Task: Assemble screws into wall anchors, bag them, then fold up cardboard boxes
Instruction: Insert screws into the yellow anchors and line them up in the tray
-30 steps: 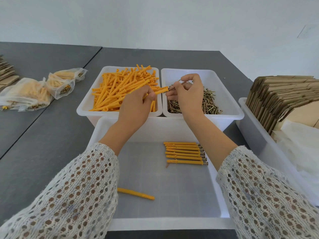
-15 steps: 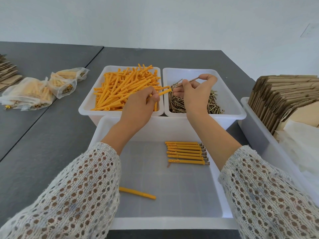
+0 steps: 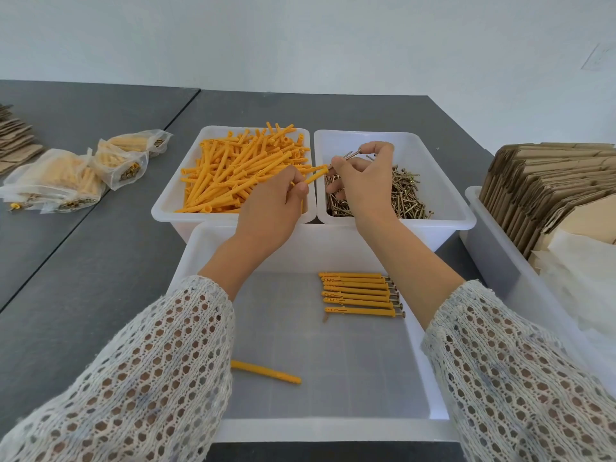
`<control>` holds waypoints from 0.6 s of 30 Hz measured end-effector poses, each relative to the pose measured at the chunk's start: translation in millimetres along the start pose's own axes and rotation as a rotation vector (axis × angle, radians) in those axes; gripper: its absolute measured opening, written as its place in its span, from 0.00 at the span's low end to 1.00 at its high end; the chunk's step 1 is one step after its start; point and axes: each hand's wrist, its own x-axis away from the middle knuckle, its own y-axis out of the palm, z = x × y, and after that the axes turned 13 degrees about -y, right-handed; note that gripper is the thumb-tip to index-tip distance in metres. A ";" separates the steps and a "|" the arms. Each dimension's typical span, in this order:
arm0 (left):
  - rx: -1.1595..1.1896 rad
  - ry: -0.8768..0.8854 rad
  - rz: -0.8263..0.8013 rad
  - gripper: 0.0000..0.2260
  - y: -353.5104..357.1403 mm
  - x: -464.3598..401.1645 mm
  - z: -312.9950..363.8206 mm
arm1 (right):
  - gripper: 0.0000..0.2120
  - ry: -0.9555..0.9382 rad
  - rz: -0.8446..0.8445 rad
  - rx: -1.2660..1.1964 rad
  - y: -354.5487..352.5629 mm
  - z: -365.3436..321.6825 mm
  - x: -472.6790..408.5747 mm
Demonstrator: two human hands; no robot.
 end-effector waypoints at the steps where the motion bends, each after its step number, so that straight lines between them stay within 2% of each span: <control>1: 0.000 0.000 -0.004 0.09 0.2 0.3 0.5 | 0.12 -0.005 -0.024 0.014 0.1 -0.1 0.7; 4: -0.018 0.013 -0.026 0.08 -0.2 1.3 2.5 | 0.05 -0.030 -0.109 0.063 1.0 -0.4 2.7; 7: 0.008 0.013 -0.049 0.08 -1.0 2.1 6.2 | 0.07 -0.055 -0.165 0.078 3.2 -1.1 3.9; 10: 0.137 0.006 -0.057 0.08 -2.3 4.7 12.0 | 0.13 0.011 -0.101 -0.003 2.2 -1.8 1.0; 13: 0.342 0.018 -0.096 0.09 -3.7 9.7 20.5 | 0.13 0.101 0.003 -0.010 -4.9 -0.1 -5.3; 15: 0.427 0.036 -0.181 0.08 -3.4 13.6 27.3 | 0.13 0.150 0.030 0.035 -10.7 2.7 -9.2; 18: 0.432 0.049 -0.408 0.09 -2.5 18.1 36.0 | 0.14 0.216 0.004 0.056 -16.0 7.0 -12.6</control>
